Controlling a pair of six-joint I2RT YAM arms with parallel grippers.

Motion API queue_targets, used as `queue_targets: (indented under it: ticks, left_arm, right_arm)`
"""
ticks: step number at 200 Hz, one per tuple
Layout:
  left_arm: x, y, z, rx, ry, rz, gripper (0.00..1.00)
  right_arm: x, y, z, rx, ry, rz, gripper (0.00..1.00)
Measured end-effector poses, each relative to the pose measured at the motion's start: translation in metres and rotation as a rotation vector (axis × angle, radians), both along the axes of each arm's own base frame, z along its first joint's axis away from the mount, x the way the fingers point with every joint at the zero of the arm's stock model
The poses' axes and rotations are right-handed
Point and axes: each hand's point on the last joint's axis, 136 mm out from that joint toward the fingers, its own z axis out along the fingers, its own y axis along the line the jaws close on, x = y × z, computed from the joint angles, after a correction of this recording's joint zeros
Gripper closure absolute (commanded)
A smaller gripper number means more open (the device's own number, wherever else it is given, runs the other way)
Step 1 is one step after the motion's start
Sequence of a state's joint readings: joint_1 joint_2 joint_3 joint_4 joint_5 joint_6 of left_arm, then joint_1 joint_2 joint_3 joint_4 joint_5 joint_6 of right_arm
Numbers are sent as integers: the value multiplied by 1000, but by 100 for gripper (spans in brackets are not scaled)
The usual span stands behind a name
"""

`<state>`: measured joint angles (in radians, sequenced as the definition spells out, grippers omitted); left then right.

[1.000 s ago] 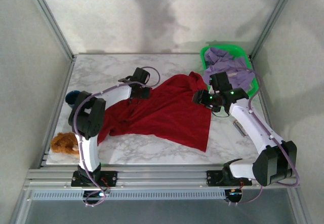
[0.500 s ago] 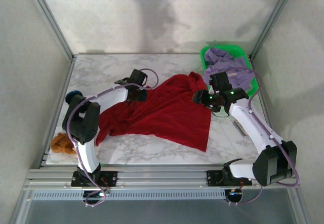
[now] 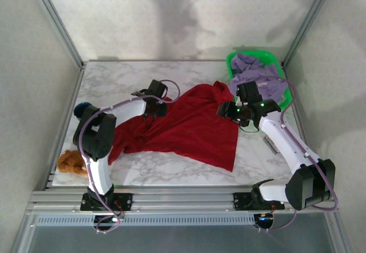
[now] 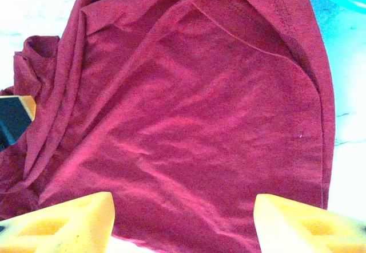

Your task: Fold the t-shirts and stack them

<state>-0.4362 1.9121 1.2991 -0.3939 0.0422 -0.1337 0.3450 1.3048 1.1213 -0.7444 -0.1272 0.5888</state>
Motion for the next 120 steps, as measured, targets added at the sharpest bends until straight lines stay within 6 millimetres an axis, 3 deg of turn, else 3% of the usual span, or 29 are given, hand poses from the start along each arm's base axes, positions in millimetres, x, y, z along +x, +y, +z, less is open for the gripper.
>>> queue_targets:
  ticks: [42,97,120]
  left_arm:
    - [-3,-2,-4,-7,7,-7,68]
    - [-3,2,-6,23,-3,2,100]
    - [-1,5,-5,40,-11,14,100]
  right_arm:
    - [0,0,0,0,0,0,34]
    - [0,0,0,-1,0,0,34]
    - [0,0,0,0,1,0,34]
